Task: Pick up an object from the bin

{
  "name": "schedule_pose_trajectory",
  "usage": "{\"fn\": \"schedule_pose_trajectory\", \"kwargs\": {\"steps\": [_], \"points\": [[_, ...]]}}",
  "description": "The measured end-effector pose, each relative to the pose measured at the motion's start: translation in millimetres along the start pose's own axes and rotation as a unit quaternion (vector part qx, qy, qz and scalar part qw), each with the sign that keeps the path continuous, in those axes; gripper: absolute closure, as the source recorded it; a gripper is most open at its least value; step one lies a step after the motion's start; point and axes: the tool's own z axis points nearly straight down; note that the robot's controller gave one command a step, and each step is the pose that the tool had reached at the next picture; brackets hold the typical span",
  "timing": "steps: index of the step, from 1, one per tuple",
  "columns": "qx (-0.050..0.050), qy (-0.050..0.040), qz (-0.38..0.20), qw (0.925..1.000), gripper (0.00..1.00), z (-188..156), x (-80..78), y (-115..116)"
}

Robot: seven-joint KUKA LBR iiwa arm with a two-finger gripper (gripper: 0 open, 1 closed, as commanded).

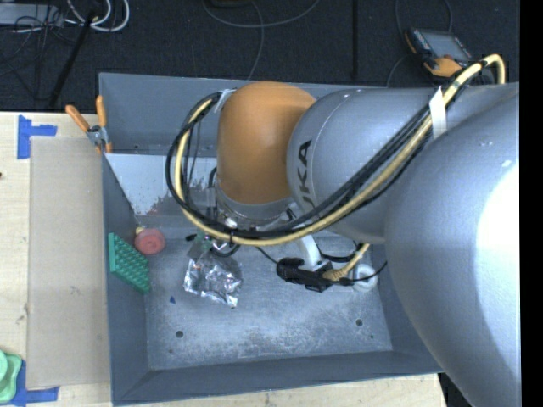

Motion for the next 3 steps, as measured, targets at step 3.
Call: {"fn": "schedule_pose_trajectory", "kwargs": {"steps": [3], "points": [[-0.005,-0.0060,-0.528,0.8490,1.00,-34,-34.0,-116]]}}
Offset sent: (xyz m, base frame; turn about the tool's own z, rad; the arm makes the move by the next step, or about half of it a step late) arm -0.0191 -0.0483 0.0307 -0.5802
